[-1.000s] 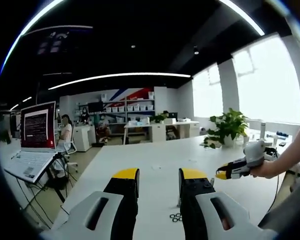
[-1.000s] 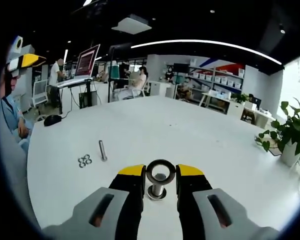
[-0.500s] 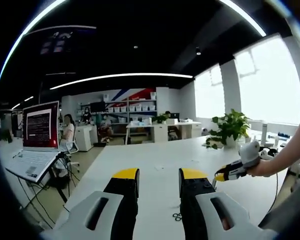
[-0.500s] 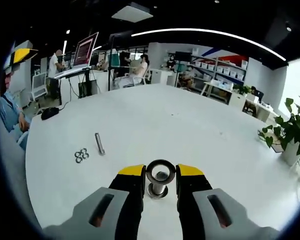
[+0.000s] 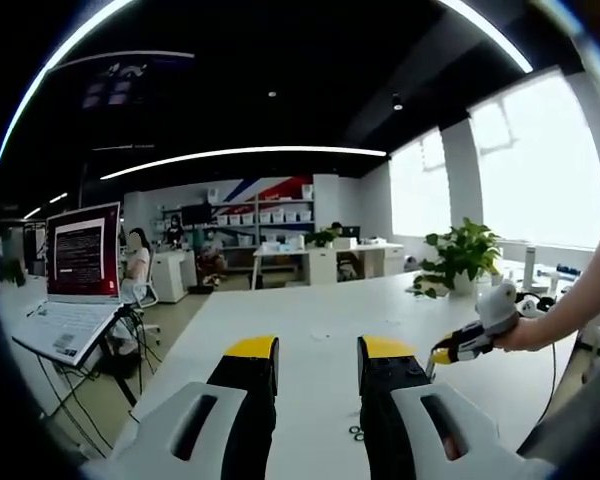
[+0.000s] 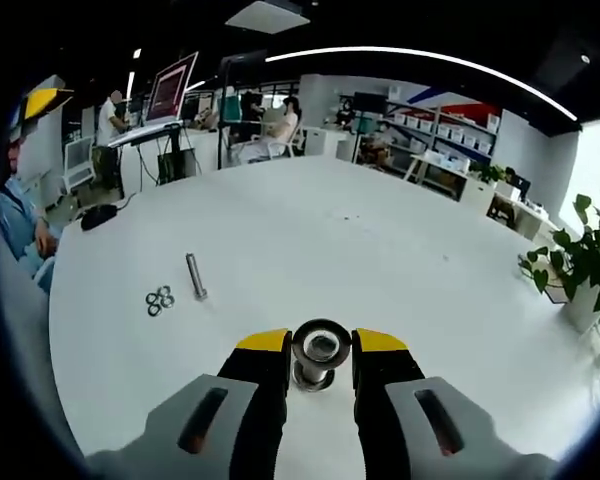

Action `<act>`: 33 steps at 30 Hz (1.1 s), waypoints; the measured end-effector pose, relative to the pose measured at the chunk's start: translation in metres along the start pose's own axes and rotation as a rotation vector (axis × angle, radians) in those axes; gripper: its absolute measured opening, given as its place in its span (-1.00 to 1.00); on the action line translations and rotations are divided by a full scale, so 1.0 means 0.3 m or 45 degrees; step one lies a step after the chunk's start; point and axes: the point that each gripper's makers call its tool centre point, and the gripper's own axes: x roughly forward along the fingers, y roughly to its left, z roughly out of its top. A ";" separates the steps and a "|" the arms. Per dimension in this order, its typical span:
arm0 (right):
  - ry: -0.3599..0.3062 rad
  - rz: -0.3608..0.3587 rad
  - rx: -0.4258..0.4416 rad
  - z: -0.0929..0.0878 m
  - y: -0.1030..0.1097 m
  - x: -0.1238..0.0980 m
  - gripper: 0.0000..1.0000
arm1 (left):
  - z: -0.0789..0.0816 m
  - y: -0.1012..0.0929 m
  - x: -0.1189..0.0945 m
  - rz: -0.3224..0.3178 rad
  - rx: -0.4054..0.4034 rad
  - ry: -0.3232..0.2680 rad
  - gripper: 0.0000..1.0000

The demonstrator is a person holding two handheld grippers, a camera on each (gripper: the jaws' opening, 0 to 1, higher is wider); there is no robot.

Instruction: Place the washer onto the threaded stud by aligning its center hole with the stud, sliding it down to the base, and recovering from edge contact or off-axis alignment until the washer reaches the visible bottom stop.

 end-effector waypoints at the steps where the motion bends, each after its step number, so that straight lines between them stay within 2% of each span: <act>1: 0.003 0.003 -0.010 -0.002 0.001 0.002 -0.49 | -0.001 0.000 -0.002 0.000 0.001 0.001 -0.41; 12: 0.036 0.026 -0.020 -0.002 0.004 0.013 -0.49 | -0.009 0.011 -0.011 0.008 -0.007 0.002 -0.41; 23: 0.086 0.049 0.045 -0.015 0.021 0.003 -0.53 | -0.017 0.019 -0.026 0.021 -0.019 0.005 -0.41; 28: 0.072 0.048 0.054 0.003 0.027 0.006 -0.56 | -0.025 0.020 -0.029 0.021 -0.022 0.012 -0.41; 33: 0.083 0.051 0.064 -0.001 0.039 0.006 -0.46 | -0.027 0.020 -0.031 0.025 -0.023 0.012 -0.41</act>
